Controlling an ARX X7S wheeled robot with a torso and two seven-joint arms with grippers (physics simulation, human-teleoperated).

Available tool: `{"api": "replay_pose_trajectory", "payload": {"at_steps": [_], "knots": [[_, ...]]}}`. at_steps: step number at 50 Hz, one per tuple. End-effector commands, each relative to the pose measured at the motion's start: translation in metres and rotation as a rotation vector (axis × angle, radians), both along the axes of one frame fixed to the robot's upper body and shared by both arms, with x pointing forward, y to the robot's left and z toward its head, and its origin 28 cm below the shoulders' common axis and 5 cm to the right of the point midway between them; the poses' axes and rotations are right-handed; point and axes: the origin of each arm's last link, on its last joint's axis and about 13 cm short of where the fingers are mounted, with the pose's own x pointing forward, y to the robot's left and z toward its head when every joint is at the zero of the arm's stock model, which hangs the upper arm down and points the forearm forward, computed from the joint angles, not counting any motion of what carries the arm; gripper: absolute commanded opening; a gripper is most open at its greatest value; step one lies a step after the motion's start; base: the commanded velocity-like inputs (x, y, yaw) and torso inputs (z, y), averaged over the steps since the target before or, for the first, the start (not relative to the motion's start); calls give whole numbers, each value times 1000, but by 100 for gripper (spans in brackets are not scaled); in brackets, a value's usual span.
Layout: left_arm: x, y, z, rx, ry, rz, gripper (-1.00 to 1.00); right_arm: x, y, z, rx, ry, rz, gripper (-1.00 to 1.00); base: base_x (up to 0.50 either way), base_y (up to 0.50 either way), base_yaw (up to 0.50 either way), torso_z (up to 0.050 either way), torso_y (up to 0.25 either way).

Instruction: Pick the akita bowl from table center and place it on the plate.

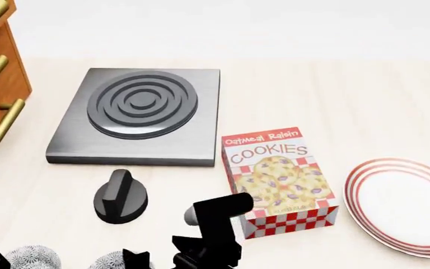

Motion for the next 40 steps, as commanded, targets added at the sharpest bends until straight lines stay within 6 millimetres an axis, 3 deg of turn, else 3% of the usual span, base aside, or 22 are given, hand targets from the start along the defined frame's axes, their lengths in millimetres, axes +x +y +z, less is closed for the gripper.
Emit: {"api": "replay_pose_trajectory", "payload": {"at_steps": [1,24,40], "knots": [[0,0,1,-3,-2,-1,100,1,2,-9,-2,45,18,100,0,0,0,0,0],[0,3,0,-7,-3,16,100,4,5,-30,-3,125,63,100,0,0,0,0,0],[-2,3,0,-14,-3,19,100,5,8,-27,-29,139,101,100,0,0,0,0,0]]}}
